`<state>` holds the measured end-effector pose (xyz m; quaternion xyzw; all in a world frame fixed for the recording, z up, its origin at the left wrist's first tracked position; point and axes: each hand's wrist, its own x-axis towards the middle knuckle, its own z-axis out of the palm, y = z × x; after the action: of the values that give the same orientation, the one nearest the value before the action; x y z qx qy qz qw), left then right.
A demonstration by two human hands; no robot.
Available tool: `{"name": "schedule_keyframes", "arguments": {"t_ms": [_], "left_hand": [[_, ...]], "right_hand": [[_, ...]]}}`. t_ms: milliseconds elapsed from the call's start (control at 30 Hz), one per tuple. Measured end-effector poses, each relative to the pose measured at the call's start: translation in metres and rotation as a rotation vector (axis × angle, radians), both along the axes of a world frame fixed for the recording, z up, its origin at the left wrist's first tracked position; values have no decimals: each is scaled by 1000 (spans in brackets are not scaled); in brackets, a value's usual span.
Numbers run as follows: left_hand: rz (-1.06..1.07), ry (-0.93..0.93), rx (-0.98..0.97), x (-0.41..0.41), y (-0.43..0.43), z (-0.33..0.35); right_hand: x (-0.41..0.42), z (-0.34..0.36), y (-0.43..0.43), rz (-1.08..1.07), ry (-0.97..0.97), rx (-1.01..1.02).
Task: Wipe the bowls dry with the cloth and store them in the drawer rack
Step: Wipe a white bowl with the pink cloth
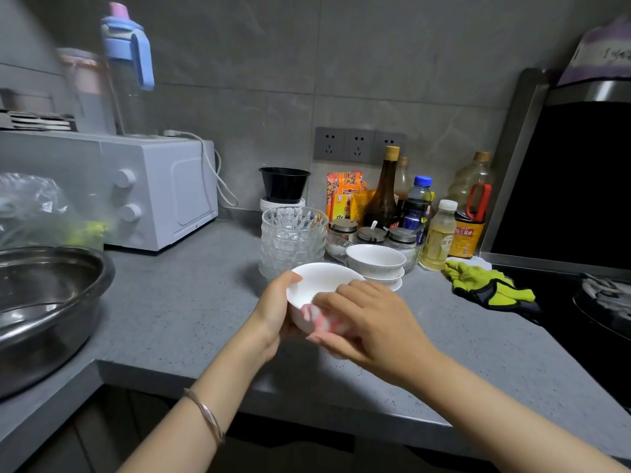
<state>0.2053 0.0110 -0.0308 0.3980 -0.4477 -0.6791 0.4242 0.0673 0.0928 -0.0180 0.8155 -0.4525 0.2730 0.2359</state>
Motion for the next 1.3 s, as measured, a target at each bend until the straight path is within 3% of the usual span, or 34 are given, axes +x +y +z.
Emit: {"name": "schedule_keyframes", "arguments": {"t_ms": [267,467,567,633,700,833,1067,1133,1300], "left_hand": [[-38,-72,-1,3,0,1],[-308,-183,-5,3,11,7],[-193,-405,-368,-1,8,7],[25,-394,-791,-3,8,9],[115,-323,-999,-6,8,10],[61,-39,-753,-13,16,14],[181,265,-279,-12,25,21],[106,179,-311,-5,23,21],[-64,-233,-723,-3,24,30]], "right_hand": [[1,-3,0,20,-37,42],[-5,3,0,-6,-193,52],[-12,11,-4,6,-456,263],[-16,16,-5,38,-540,309],[-15,22,-4,96,-579,332],[-7,24,-1,190,-673,403],[-14,16,-1,312,-1007,442],[-15,14,0,301,-1039,481],[-15,22,2,233,-939,519]]}}
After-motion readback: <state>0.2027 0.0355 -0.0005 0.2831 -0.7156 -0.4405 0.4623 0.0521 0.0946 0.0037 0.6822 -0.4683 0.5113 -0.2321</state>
